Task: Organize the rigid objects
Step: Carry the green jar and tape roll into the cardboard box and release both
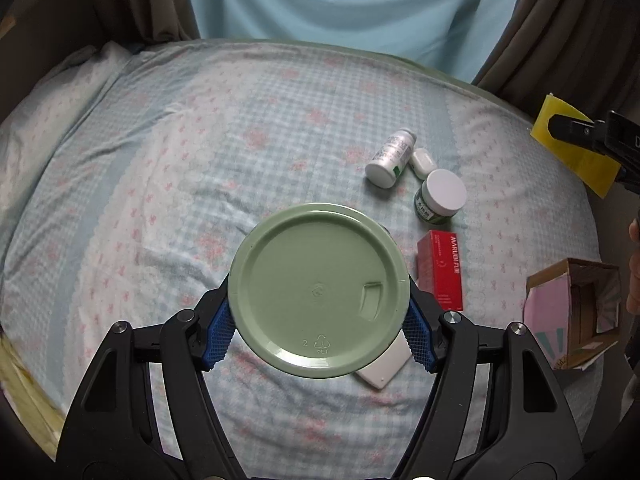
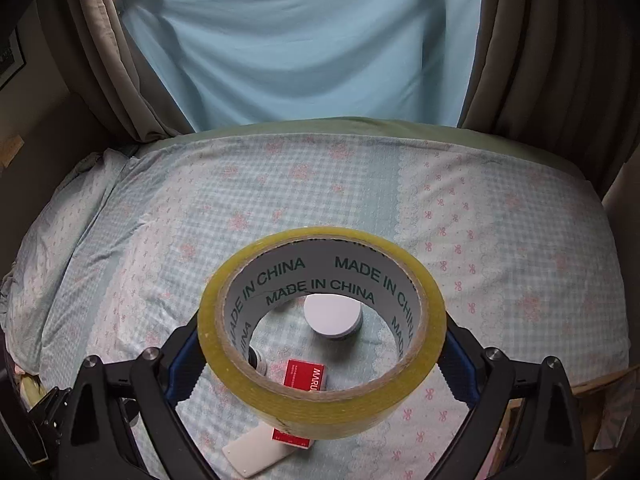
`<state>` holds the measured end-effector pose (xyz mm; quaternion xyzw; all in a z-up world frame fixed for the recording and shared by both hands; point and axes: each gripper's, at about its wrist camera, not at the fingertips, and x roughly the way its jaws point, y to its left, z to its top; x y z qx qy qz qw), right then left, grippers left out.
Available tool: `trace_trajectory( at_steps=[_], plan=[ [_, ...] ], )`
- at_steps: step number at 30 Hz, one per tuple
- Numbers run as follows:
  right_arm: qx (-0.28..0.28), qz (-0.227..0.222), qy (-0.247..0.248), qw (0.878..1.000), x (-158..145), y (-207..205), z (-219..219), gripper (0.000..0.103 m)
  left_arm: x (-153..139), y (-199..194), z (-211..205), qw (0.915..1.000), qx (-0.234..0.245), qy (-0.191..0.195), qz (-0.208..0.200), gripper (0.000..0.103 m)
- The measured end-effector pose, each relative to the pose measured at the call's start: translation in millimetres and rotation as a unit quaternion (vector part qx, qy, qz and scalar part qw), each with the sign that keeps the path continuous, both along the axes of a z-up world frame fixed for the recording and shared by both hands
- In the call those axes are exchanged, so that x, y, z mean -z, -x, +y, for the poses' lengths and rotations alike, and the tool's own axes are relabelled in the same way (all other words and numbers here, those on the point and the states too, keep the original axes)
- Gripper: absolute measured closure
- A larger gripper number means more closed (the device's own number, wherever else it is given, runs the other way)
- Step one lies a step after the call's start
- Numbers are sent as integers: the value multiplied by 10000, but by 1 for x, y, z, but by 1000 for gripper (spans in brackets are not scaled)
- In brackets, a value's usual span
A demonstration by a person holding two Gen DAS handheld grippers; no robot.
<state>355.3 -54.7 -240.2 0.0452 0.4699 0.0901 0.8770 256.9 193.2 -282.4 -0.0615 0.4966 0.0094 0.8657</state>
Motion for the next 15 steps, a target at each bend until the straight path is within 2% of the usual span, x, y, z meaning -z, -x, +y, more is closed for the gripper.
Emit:
trace_trajectory(
  at_steps=[3, 7, 15],
  plan=[
    [205, -11, -137, 9997, -35, 28, -17, 6, -36, 6, -8, 9995, 262, -10, -162, 35],
    [419, -222, -31, 9989, -77, 62, -40, 6, -73, 18, -29, 9974, 627, 12, -362, 35],
    [710, -458, -14, 9964, -121, 116, -124, 6, -123, 47, -116, 9902, 1244, 7, -635, 35]
  ],
)
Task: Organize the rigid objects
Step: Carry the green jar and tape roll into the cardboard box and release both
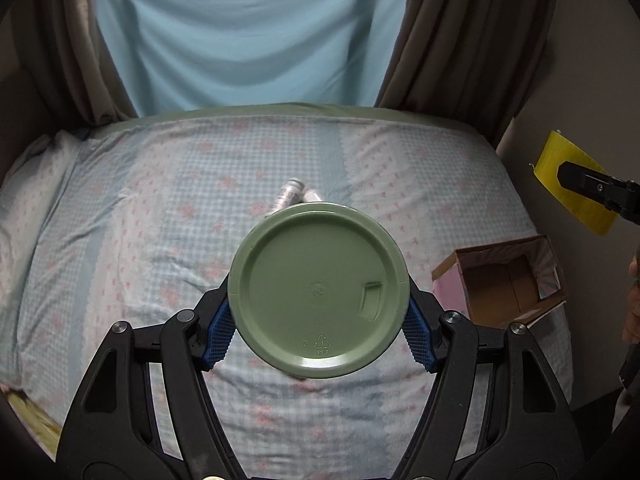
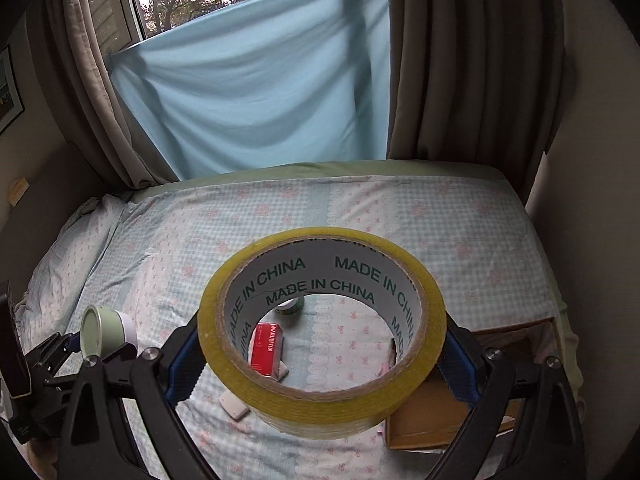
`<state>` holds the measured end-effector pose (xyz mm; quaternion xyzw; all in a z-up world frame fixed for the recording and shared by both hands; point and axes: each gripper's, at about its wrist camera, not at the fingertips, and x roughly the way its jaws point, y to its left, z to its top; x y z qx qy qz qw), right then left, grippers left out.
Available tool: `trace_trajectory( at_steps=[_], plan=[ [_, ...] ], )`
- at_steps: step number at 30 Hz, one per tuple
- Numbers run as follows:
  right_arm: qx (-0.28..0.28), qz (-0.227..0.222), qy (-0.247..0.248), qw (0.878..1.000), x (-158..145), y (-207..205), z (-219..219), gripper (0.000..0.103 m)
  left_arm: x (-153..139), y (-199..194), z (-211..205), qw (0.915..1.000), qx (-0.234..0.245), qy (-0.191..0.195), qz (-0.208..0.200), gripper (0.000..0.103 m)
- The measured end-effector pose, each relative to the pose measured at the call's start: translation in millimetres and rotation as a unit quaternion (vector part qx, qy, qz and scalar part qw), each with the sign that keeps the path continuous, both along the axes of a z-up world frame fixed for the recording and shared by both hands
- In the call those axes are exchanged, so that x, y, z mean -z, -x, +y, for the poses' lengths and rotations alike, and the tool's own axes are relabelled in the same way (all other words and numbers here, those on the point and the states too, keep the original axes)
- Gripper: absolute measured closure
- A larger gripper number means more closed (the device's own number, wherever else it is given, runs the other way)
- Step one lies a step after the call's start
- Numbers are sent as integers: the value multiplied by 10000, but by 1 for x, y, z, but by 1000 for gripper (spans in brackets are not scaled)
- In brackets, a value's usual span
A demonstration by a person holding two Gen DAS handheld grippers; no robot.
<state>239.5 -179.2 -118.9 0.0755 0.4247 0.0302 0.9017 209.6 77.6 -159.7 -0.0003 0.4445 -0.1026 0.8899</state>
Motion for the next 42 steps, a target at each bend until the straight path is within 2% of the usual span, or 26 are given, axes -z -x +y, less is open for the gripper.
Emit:
trace_trajectory(
  at_steps=[4, 7, 14, 20, 24, 32, 36, 42],
  plan=[
    [73, 92, -57, 9999, -2, 24, -56, 6, -16, 13, -61, 9996, 261, -13, -50, 35],
    [21, 226, 67, 9997, 2, 36, -99, 6, -14, 17, -108, 9988, 482, 96, 78, 35],
    [-227, 795, 311, 9961, 45, 36, -188, 6, 19, 7, -214, 9953, 837, -7, 492, 35],
    [-831, 1281, 659, 9861, 95, 26, -231, 6, 55, -11, -282, 9898, 1118, -221, 861, 35],
    [-1364, 1598, 802, 9744, 140, 18, -244, 6, 94, -28, -321, 9824, 1316, -529, 1214, 35],
    [-2099, 1967, 874, 9537, 228, 5, -248, 6, 192, -48, -373, 9588, 1707, -1180, 1940, 35],
    [-2453, 2123, 1073, 9398, 257, -1, -241, 6, 221, -59, -376, 9572, 1543, -1019, 2227, 35],
    [-2701, 1950, 1033, 9372, 273, -8, -233, 6, 237, -64, -382, 9544, 1594, -1105, 2268, 35]
  ],
)
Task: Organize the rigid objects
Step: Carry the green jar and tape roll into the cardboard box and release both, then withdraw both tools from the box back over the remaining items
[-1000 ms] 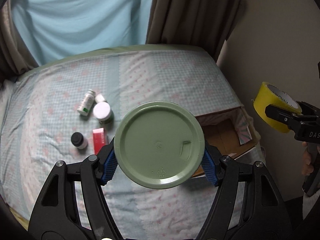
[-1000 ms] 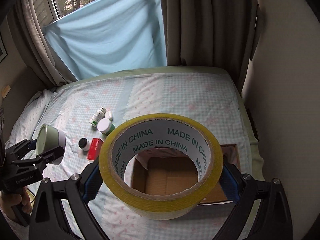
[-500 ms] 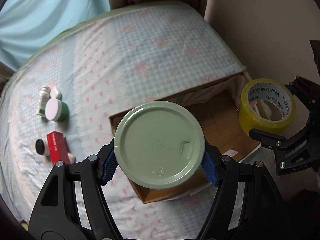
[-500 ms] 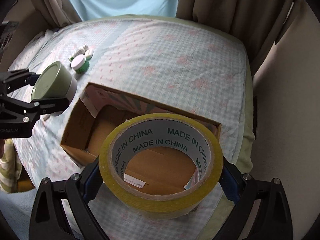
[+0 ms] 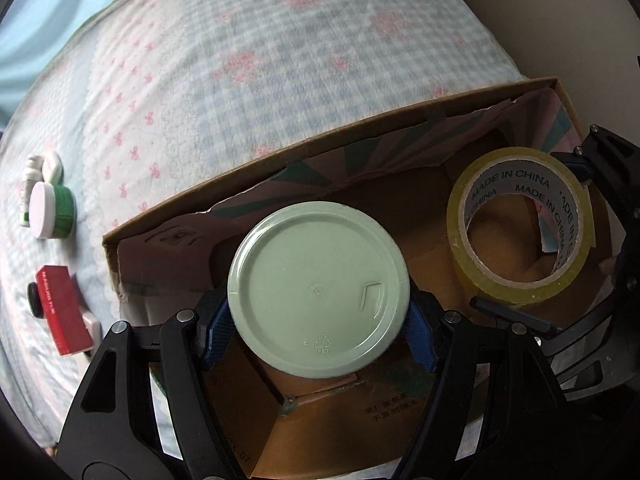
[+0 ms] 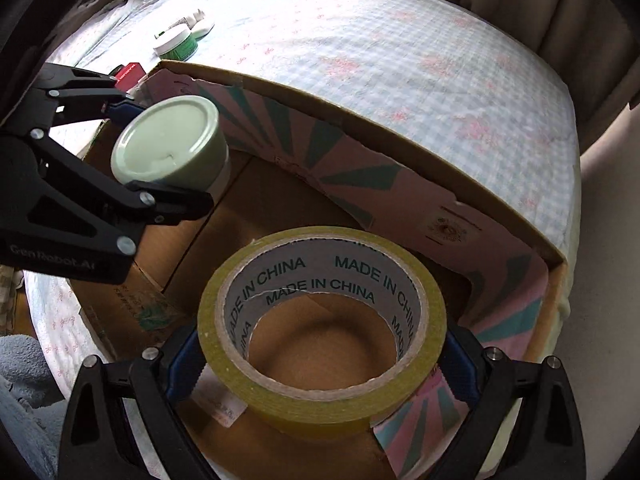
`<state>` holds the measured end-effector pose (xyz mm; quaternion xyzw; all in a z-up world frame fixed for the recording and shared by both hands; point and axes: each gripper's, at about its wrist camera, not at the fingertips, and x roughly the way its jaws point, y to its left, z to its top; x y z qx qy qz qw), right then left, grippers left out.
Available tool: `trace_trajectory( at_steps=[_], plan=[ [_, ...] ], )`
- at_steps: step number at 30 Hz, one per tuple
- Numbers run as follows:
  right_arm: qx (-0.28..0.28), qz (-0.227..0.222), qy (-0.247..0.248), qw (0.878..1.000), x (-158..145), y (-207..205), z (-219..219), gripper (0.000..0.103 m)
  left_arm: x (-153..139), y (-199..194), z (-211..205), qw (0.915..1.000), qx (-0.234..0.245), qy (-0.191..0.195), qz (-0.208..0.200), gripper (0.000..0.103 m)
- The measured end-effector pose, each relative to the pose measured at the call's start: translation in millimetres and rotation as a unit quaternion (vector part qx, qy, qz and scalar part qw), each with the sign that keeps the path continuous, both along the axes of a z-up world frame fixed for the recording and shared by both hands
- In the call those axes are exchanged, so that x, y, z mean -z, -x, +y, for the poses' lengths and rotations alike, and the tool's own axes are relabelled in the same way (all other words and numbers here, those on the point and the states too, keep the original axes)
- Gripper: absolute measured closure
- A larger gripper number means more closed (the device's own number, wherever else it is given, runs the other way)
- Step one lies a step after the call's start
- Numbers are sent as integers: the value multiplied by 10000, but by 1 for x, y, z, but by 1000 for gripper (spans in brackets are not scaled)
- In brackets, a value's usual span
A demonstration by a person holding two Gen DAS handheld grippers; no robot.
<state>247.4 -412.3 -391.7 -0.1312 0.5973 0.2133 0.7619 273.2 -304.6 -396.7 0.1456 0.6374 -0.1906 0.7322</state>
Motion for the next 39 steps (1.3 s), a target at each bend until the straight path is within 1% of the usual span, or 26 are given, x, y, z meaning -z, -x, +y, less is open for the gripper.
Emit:
trace_trajectory(
  at_steps=[2, 3, 4, 6, 8, 10, 13, 15, 22, 26, 31, 36, 39],
  plan=[
    [18, -141, 171, 9998, 4, -2, 6, 6, -2, 0, 0, 9999, 39, -2, -105, 35],
    [55, -118, 301, 9995, 7, -3, 7, 5, -3, 0, 0, 9999, 67, -3, -121, 27],
    [26, 65, 305, 9995, 11, -5, 7, 0, -4, 0, 1, 9999, 82, 3, -139, 0],
    [-100, 198, 213, 9995, 11, -4, 8, 0, -9, 3, 2, 9996, 137, 26, -242, 0],
    [-169, 129, 116, 9997, 5, 2, 7, 0, -10, 4, 3, 9994, 208, -14, -259, 0],
    [-167, 200, 236, 9994, 4, 5, 5, 0, -9, 8, 4, 9995, 237, 3, -207, 0],
    [1, 145, 539, 9984, 2, 8, 2, 0, -11, 12, 5, 9996, 235, 66, -140, 0],
    [122, 85, 605, 9981, -3, 11, 1, 0, -16, 15, 5, 9995, 237, 95, -163, 0],
    [345, -50, 418, 9985, -29, 11, 6, 0, -40, 20, 6, 9991, 198, 223, -302, 0],
    [468, -195, 389, 9980, -46, 15, 10, 0, -61, 23, 8, 9984, 197, 286, -453, 0],
    [671, -377, 402, 9962, -65, 19, 16, 0, -94, 30, 19, 9968, 122, 456, -639, 0],
    [811, -615, 431, 9939, -100, 26, 28, 0, -133, 41, 37, 9941, 38, 609, -895, 0],
    [882, -768, 340, 9926, -122, 29, 35, 0, -162, 52, 55, 9912, -70, 719, -1109, 0]
  ],
)
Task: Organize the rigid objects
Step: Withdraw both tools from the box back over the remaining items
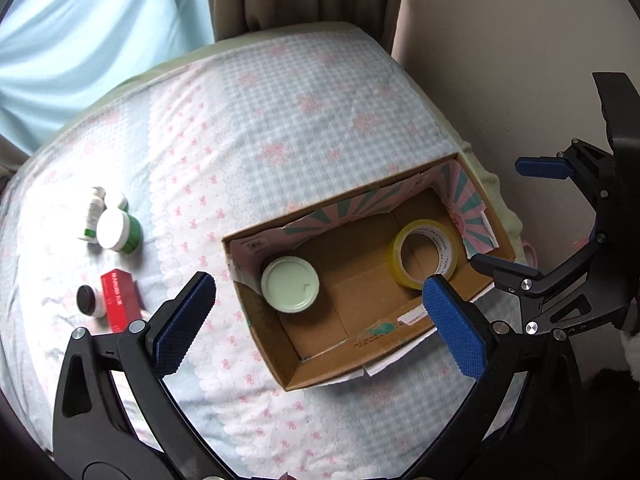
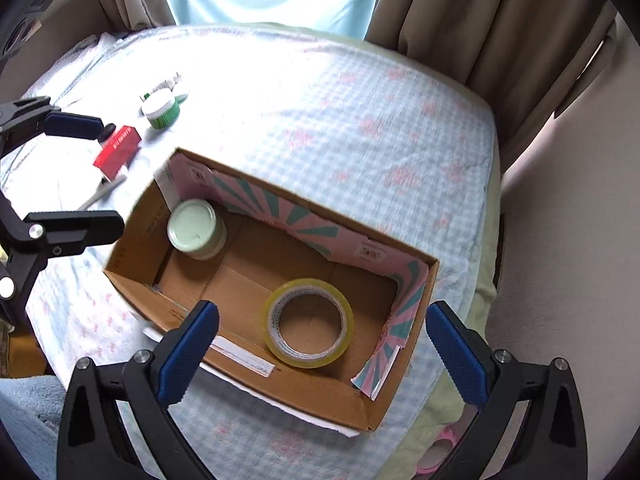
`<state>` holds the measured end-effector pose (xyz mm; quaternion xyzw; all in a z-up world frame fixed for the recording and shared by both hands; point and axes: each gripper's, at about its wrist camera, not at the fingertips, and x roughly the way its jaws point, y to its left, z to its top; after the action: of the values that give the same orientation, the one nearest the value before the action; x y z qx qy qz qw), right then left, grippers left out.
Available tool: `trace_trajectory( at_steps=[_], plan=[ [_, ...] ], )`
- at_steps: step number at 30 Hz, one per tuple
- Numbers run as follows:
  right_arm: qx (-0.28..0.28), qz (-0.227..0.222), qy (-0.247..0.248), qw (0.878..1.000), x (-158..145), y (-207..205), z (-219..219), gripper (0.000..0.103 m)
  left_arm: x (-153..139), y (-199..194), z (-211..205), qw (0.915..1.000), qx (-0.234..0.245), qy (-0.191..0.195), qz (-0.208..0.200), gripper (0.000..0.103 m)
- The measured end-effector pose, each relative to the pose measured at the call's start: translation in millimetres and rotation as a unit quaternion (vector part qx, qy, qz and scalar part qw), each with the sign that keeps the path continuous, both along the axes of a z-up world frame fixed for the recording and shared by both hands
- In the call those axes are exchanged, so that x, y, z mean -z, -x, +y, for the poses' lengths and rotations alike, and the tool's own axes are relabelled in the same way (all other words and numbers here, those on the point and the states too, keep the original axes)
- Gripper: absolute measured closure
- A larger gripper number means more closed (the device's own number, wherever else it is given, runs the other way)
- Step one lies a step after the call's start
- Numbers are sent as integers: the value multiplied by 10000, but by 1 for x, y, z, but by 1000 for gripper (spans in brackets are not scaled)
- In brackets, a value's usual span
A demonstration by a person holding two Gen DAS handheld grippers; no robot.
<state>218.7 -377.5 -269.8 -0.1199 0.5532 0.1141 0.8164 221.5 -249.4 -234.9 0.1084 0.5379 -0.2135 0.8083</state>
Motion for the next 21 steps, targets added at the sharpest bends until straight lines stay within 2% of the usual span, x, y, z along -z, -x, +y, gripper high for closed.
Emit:
trace_trajectory(
  at_steps=[4, 9, 16, 21],
  plan=[
    [110, -115, -161, 9997, -27, 2, 15, 0, -29, 10, 29, 9995, -195, 171, -186, 0],
    [165, -255, -373, 9988, -60, 6, 47, 0, -59, 30, 79, 9975, -481, 160, -487, 0],
    [204, -542, -459, 9973, -101, 20, 116, 0, -84, 61, 182, 9927, -879, 285, -778, 0],
    [499, -727, -500, 9948, -125, 34, 174, 0, -97, 71, 262, 9901, -1054, 286, -879, 0]
  ],
)
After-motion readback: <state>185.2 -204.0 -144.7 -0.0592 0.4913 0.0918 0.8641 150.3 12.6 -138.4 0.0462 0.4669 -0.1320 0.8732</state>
